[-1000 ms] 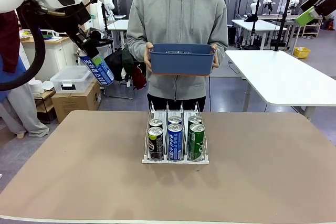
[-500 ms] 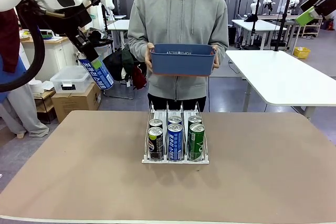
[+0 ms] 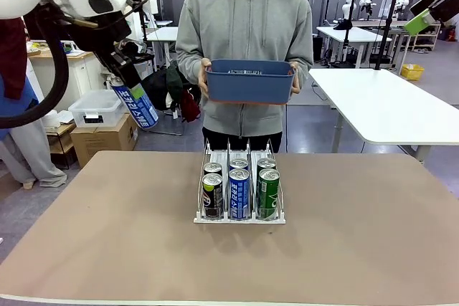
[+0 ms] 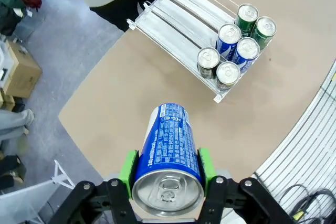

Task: Fill the beverage cans into the dispenser.
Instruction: Place the picked Ionic drink in the line of the Automatic Can Dispenser with the same cans.

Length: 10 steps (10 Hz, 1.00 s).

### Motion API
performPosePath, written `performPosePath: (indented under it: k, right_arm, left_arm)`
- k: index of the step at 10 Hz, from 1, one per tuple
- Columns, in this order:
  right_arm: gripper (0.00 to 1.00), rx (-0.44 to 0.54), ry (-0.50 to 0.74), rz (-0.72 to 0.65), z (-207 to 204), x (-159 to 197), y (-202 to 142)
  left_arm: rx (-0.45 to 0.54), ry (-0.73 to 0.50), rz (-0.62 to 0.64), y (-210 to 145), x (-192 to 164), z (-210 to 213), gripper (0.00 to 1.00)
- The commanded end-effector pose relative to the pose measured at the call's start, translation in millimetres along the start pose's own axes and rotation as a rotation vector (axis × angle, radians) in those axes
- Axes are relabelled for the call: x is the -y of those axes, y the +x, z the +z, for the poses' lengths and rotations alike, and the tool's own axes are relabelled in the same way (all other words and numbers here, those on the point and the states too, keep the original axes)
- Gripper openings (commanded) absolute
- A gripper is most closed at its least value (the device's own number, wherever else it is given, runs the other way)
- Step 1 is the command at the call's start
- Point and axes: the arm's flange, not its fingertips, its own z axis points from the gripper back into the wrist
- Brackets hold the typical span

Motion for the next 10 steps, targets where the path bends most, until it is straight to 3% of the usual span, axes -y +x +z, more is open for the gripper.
performPosePath:
  k: [1,5,10]
  right_arm:
    - [1.0,-0.001,0.002,0.006,-1.1,0.3,-0.2]
    - [1.0,-0.001,0.002,0.006,-1.1,0.3,-0.2]
    - [1.0,-0.001,0.002,0.006,-1.1,0.3,-0.2]
  left_arm:
    - [-0.001,-0.01,0.097,-3.3,31.6,6.7,0.57]
    - [0.051,-0.114,0.065,-9.4,91.1,4.4,0.57]
    - [0.081,-0.244,-0.051,-1.6,156.9,-32.2,0.57]
